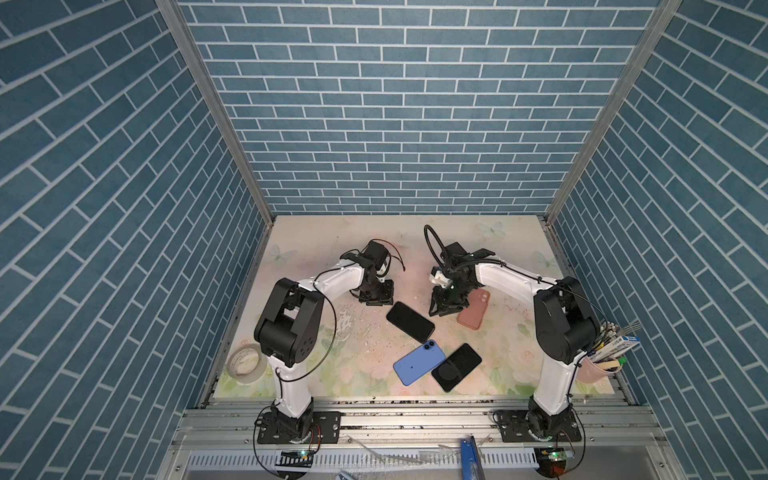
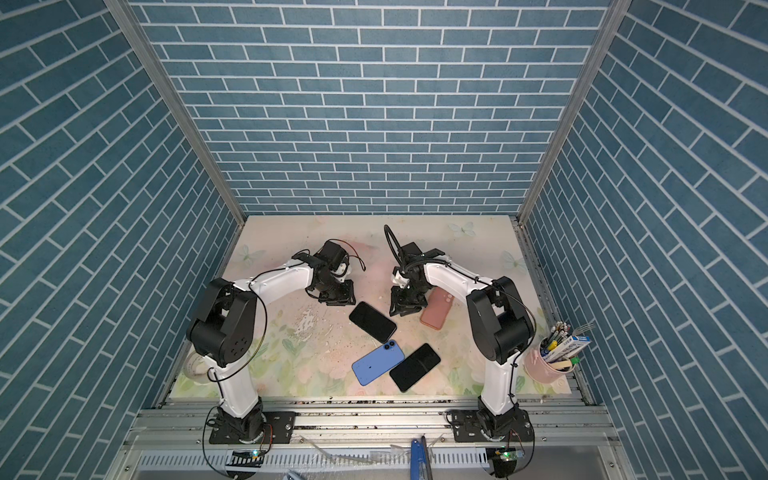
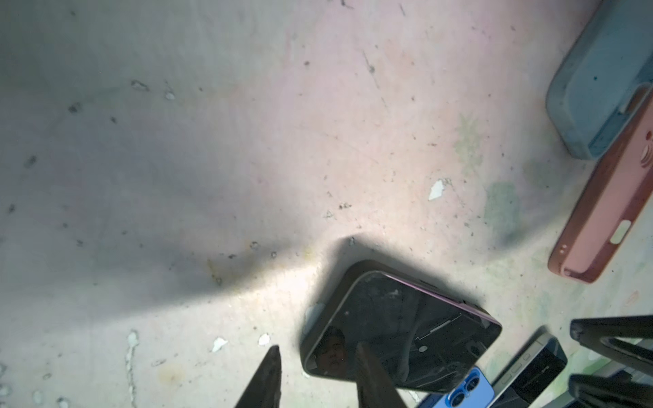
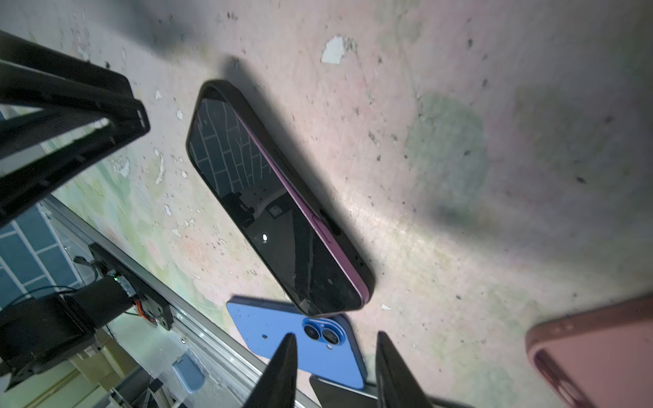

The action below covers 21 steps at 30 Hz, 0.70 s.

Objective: Put the phone into the phone case

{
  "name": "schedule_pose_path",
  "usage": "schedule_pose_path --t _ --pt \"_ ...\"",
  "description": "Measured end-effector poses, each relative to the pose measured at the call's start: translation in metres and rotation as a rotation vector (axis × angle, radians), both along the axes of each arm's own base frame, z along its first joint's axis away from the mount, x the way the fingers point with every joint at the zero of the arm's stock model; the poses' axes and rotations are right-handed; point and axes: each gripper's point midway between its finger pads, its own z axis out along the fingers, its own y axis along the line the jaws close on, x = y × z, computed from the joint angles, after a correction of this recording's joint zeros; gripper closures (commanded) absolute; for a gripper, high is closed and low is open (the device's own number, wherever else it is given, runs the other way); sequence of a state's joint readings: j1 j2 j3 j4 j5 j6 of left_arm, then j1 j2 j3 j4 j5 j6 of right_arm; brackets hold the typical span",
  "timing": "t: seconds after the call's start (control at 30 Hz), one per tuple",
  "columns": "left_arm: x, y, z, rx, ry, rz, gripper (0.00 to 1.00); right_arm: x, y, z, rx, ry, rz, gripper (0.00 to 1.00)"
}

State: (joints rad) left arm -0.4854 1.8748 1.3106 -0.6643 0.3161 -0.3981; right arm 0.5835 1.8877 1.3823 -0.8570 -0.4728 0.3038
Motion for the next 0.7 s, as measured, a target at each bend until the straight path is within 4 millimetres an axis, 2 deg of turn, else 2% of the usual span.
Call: schedule_pose_path --t 0.2,0.4,0.7 --pt "-0.014 -0.003 -0.011 0.075 0.039 -0.042 0.65 -0.004 -0.003 -0.002 -0.014 0.001 0.031 0.73" --pt "-0.018 0.001 -0.022 0.136 0.064 -0.053 0.66 -0.005 -0.007 -0.014 -0.051 0.007 0.037 0.73" --pt "-0.027 0.004 -0.025 0.188 0.074 -0.071 0.68 -0.011 -0.011 -0.027 -0.104 -0.009 0.054 0.74"
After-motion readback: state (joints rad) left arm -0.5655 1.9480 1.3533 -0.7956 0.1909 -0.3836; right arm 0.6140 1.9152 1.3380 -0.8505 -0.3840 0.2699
